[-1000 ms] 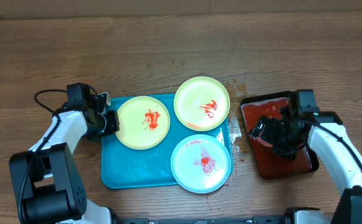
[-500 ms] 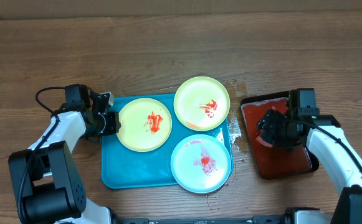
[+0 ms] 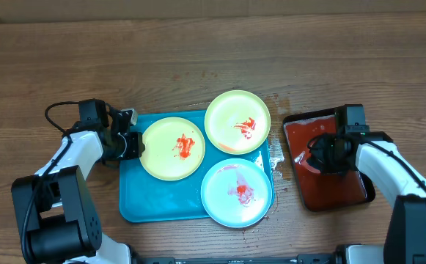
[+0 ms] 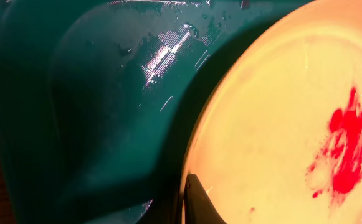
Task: Clean dirty plates on tray and stack at the side
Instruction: 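Lower the right gripper and grasp the green sponge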
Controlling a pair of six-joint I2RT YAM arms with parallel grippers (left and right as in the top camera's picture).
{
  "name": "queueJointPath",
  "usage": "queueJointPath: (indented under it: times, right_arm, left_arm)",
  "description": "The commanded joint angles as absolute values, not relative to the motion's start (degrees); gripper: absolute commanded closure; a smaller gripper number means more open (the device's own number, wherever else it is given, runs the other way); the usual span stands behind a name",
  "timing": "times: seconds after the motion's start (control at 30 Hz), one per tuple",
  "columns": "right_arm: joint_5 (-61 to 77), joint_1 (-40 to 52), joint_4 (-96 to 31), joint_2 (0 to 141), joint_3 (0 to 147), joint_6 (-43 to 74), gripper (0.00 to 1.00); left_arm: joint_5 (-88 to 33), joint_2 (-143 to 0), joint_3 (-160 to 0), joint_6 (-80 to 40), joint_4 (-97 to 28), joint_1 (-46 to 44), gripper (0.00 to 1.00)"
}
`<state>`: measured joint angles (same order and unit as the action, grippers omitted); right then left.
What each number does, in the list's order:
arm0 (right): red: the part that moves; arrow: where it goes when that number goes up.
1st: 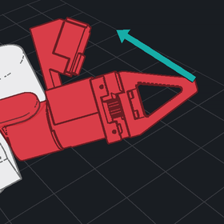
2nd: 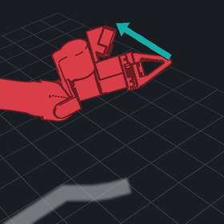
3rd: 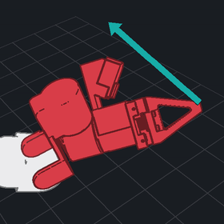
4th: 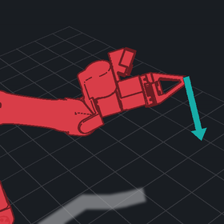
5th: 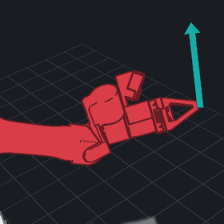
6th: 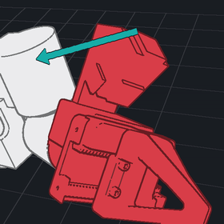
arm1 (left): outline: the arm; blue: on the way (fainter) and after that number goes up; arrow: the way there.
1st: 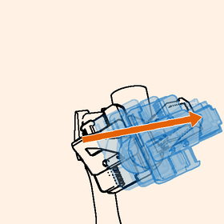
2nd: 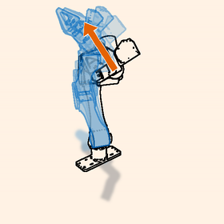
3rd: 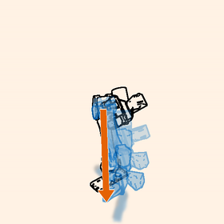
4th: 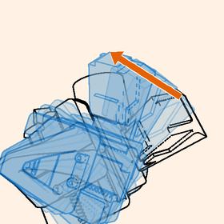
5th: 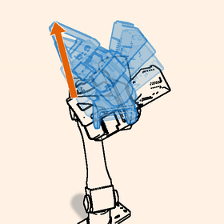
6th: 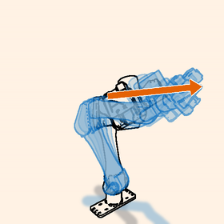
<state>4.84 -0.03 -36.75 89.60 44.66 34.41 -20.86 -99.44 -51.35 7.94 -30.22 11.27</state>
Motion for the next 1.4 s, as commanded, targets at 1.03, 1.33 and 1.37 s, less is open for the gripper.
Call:
queueJointPath:
  times: [1.03,1.33,1.37]
  right_arm:
    - [2.55,4.32,-36.67,76.79,47.07,24.03,0.96]
    - [-19.14,12.95,-42.98,63.75,47.07,24.29,0.96]
    - [-20.38,13.96,-43.40,62.87,47.07,24.91,0.96]
  left_arm:
    - [-14.83,-101.80,-49.28,1.06,-31.57,10.46,0.96]
    - [-14.85,-101.80,-49.28,-0.25,-31.22,10.46,0.96]
    - [-14.85,-101.80,-49.28,-0.32,-31.16,10.46,0.96]
